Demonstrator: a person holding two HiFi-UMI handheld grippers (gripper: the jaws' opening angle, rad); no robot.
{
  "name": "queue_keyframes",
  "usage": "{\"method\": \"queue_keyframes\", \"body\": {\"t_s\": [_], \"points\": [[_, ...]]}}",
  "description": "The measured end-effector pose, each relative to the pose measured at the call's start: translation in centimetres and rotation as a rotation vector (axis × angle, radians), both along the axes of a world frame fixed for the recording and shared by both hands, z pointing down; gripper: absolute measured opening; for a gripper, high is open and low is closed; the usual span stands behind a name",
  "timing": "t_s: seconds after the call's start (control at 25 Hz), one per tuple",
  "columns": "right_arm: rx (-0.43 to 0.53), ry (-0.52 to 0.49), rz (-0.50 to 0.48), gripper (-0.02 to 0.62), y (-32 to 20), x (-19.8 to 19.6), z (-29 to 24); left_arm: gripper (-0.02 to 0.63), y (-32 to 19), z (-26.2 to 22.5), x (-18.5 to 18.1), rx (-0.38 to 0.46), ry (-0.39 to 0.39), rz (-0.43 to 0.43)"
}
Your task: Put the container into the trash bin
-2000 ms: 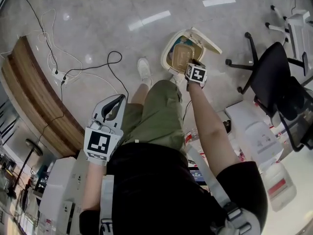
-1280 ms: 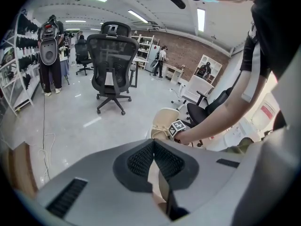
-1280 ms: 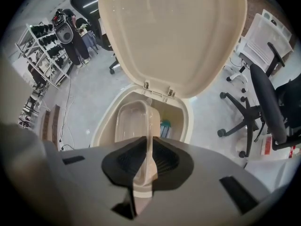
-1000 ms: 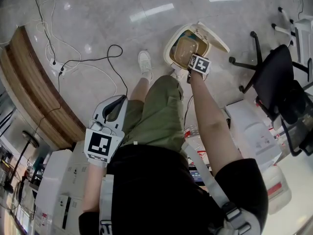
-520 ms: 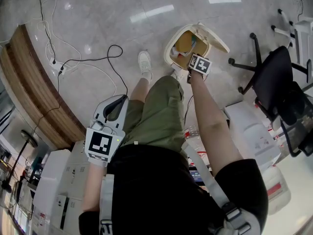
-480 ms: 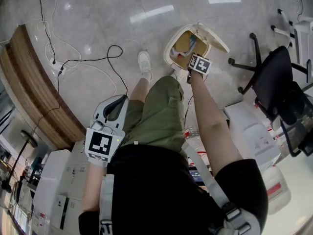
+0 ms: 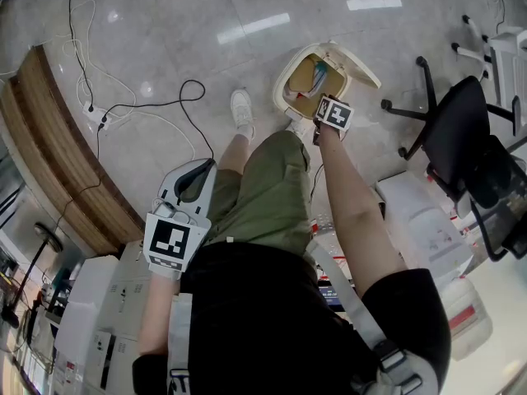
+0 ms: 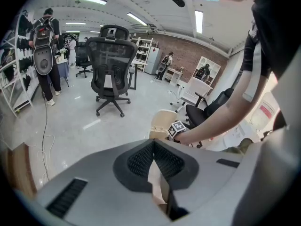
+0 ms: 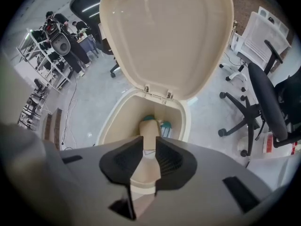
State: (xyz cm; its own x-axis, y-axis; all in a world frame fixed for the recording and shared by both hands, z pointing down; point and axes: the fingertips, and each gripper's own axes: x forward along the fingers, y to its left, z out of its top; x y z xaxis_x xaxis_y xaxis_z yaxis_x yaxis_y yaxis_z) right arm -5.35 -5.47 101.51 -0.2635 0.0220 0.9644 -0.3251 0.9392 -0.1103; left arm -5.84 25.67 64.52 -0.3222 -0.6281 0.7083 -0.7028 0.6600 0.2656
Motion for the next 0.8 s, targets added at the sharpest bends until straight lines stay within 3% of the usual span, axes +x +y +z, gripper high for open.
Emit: {"method": "queue_keyframes", "body": {"t_s": [0.36, 0.8], "points": [[-0.012, -0.063, -0.029, 0.020, 0.1, -1.0, -3.0, 0.008, -1.5, -1.3, -0.6, 0.016, -0.021, 0.013], [-0.059, -0.169, -0.074, 0.015, -0.3, -3.1, -7.7, 0.008, -4.3, -3.7, -2.3, 0.035, -0.065, 0.025]]}}
